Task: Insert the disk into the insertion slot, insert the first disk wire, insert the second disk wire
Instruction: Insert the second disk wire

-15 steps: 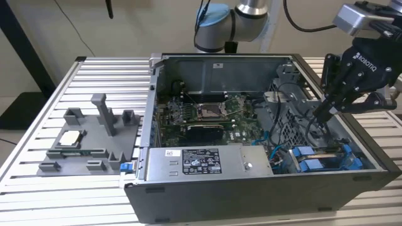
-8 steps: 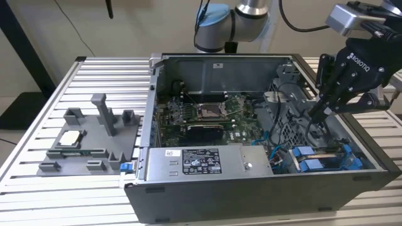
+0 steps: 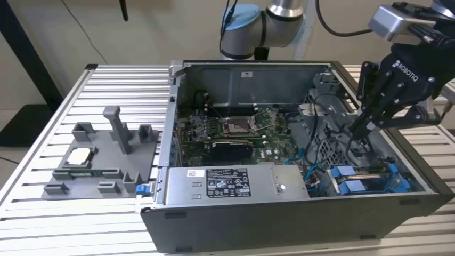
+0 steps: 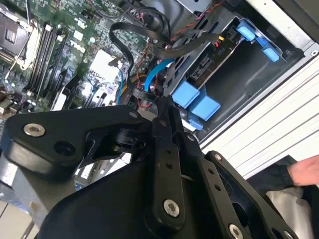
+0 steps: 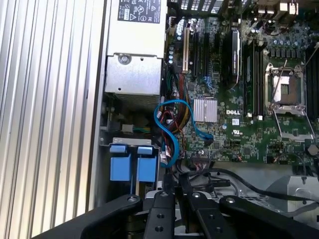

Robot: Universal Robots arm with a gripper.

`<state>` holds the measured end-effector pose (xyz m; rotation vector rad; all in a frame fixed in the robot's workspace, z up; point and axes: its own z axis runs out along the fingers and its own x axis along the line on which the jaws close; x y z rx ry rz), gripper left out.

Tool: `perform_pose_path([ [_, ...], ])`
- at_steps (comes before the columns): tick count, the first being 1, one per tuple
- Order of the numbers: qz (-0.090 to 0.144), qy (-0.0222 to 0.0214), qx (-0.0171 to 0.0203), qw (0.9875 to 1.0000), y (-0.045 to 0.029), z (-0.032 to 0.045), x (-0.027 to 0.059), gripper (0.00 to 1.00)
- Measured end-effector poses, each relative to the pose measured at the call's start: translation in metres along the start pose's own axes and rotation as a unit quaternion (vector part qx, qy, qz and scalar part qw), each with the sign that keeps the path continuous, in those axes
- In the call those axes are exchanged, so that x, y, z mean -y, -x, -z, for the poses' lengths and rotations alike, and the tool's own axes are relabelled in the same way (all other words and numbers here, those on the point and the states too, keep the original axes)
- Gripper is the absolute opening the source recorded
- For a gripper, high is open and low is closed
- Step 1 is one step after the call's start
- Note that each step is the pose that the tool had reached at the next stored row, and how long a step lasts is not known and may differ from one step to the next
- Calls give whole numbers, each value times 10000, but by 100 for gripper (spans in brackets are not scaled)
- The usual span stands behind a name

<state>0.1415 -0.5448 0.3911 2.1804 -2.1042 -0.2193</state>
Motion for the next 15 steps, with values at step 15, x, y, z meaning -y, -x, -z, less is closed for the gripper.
perform_pose_path([
  [15,-1,-32,-15,10000,-6,-170,25,16],
])
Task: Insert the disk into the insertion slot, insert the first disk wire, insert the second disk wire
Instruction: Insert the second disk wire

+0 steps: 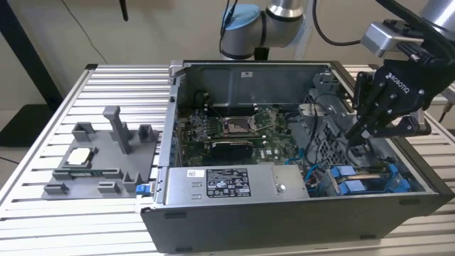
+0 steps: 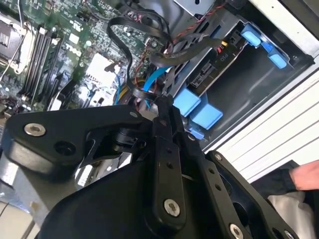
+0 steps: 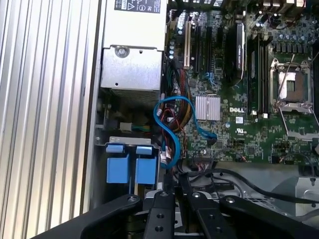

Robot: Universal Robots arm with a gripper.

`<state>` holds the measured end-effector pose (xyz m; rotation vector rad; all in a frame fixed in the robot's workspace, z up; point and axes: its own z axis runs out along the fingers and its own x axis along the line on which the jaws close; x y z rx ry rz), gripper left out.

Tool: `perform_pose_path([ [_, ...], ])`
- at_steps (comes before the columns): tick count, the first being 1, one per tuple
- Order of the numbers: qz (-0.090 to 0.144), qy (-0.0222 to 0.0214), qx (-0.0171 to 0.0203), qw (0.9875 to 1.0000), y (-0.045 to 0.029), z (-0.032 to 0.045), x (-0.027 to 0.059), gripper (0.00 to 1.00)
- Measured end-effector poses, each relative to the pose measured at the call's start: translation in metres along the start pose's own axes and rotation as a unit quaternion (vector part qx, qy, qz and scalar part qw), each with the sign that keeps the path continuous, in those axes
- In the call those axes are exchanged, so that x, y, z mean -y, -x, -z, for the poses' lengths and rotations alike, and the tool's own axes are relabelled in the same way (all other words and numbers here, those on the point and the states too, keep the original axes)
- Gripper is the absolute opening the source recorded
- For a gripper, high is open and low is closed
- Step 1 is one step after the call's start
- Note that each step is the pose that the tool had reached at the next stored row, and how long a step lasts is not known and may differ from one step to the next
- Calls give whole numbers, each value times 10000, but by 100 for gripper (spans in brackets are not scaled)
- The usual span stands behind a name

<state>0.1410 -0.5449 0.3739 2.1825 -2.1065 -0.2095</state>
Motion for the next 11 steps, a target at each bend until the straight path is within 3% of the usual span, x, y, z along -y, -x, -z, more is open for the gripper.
perform_pose_path([
  [3,-7,-3,-42,10000,-3,-23,0,16],
  [9,-47,2,-271,9996,-36,-38,-3,16],
  [11,-53,-10,-308,9995,-50,-46,-10,16],
])
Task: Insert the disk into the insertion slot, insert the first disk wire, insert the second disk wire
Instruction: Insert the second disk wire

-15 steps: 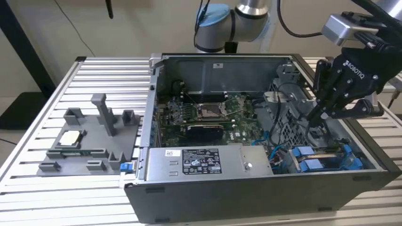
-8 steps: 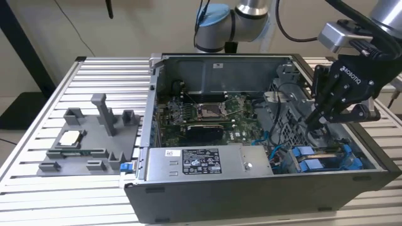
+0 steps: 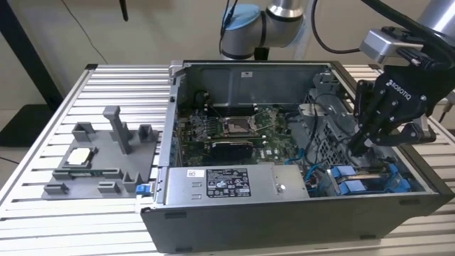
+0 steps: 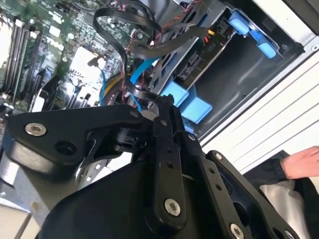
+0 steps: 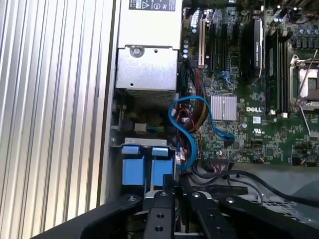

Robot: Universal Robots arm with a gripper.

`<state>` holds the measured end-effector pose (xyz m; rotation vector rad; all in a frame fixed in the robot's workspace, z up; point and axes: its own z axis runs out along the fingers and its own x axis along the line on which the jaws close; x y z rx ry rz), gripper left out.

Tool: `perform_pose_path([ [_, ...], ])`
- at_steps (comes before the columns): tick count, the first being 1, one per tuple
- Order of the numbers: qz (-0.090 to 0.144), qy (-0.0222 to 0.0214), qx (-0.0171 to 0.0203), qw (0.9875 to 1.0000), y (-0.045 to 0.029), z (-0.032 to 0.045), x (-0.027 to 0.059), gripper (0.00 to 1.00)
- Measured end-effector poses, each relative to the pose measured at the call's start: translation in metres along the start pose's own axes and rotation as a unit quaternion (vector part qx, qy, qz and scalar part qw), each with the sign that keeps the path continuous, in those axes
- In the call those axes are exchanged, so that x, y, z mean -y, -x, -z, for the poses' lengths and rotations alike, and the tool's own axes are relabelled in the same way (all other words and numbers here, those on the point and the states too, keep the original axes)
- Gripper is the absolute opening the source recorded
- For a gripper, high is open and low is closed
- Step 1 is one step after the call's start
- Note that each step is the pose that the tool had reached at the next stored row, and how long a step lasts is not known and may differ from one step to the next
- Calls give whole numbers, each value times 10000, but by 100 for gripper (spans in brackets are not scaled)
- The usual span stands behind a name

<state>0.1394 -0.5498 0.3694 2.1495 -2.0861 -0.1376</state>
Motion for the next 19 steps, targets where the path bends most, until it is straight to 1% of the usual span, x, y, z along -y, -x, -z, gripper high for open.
perform_pose_path([
  [1,-1,-18,-6,10000,-7,-6,-4,16],
  [4,-4,-95,-7,10000,-28,-37,-24,16],
  [6,-6,-137,-9,9999,-44,-61,-35,16],
  [7,-6,-144,-9,9999,-50,-73,-37,16],
  [13,-8,-144,-10,9999,-54,-84,-36,16],
  [17,-28,-145,-6,9999,-68,-109,-35,16],
  [19,-39,-158,2,9999,-79,-132,-32,16],
])
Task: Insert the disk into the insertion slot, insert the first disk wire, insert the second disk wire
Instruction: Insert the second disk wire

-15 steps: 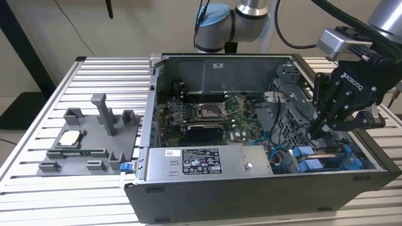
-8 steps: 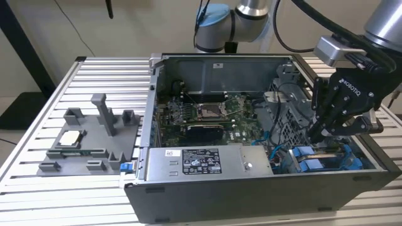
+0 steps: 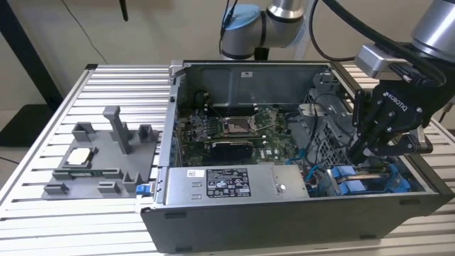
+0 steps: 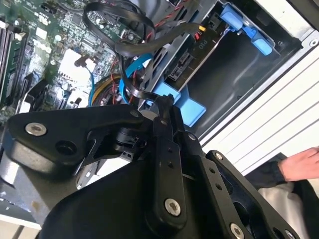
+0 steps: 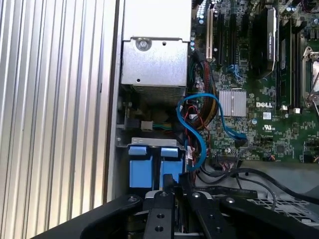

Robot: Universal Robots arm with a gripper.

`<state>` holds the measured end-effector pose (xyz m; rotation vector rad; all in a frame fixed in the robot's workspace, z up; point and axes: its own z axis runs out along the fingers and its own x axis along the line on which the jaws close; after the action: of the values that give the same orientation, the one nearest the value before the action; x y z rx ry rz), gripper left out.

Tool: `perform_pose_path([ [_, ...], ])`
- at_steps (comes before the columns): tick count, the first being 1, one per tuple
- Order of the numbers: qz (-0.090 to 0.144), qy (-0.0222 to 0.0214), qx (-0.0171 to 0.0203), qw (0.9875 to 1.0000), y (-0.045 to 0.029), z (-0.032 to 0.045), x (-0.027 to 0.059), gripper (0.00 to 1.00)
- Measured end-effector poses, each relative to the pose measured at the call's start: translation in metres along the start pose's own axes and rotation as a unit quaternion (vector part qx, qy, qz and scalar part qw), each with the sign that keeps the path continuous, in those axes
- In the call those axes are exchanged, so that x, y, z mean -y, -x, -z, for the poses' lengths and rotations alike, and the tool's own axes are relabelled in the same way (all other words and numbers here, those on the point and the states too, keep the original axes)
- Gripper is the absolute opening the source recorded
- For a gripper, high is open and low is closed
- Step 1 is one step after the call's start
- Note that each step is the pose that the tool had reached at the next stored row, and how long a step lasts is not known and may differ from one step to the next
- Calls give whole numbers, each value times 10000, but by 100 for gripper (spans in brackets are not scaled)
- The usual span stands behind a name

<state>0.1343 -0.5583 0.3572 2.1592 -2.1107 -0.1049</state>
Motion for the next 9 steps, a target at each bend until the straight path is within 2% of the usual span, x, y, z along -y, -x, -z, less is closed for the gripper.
perform_pose_path([
  [3,-7,-33,30,10000,-15,-30,4,16],
  [5,-1,-82,98,9999,-21,-37,3,16],
  [9,12,-231,227,9995,-35,-45,5,16],
])
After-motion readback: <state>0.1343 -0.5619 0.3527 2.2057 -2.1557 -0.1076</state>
